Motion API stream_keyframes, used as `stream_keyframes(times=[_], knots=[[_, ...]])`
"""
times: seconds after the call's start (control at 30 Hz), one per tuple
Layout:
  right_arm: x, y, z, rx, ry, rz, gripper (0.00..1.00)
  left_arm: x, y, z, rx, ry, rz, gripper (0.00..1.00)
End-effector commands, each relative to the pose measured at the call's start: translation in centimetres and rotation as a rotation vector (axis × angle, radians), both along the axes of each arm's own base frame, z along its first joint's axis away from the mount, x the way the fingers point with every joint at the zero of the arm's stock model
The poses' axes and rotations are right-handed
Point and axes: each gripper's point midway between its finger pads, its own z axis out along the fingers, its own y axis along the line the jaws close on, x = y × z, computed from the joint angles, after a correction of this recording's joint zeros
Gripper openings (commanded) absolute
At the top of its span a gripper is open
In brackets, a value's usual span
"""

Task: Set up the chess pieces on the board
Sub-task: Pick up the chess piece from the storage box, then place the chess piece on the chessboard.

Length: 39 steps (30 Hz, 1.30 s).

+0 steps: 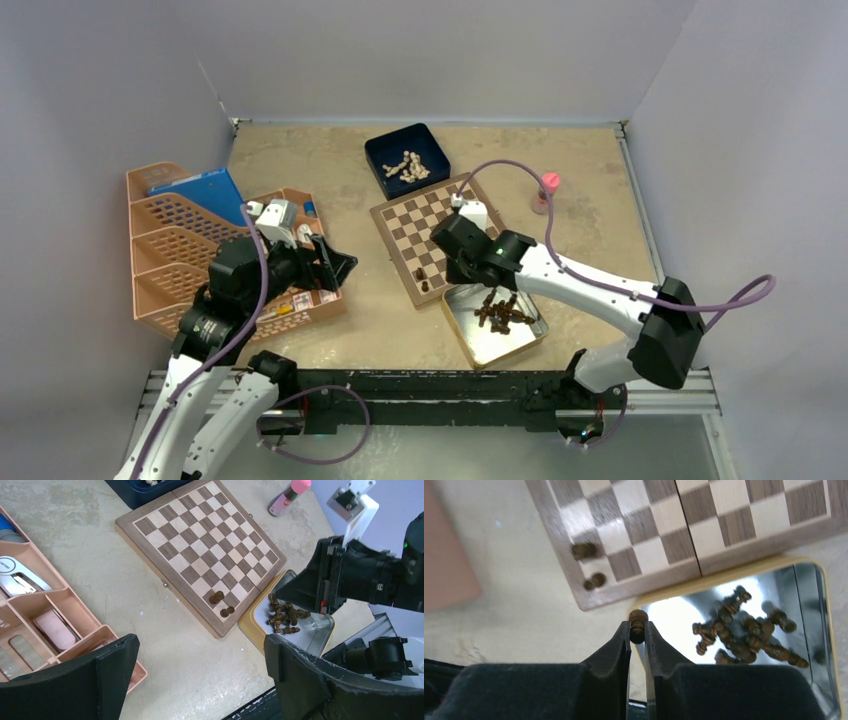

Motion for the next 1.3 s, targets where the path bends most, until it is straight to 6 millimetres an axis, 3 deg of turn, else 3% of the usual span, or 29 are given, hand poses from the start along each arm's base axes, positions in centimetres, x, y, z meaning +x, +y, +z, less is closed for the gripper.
stream_keyframes(times=[0.0, 0.4, 1.27], knots=[[2.3, 1.4, 1.8, -0.027, -0.066, 0.009, 0.13, 0.4, 0.0, 1.0, -0.013, -0.045, 0.004, 0.97], [4.0, 4.0, -2.7, -0.117, -0.015, 0.076, 0.12, 0.2, 0.1, 1.3, -0.019, -0.058, 0.003, 0.97], [4.2, 5.2, -5.1, -0.108, 0.019, 0.108, 0.15, 0.2, 0.0, 1.3, -0.02, -0.057, -0.004, 0.97]])
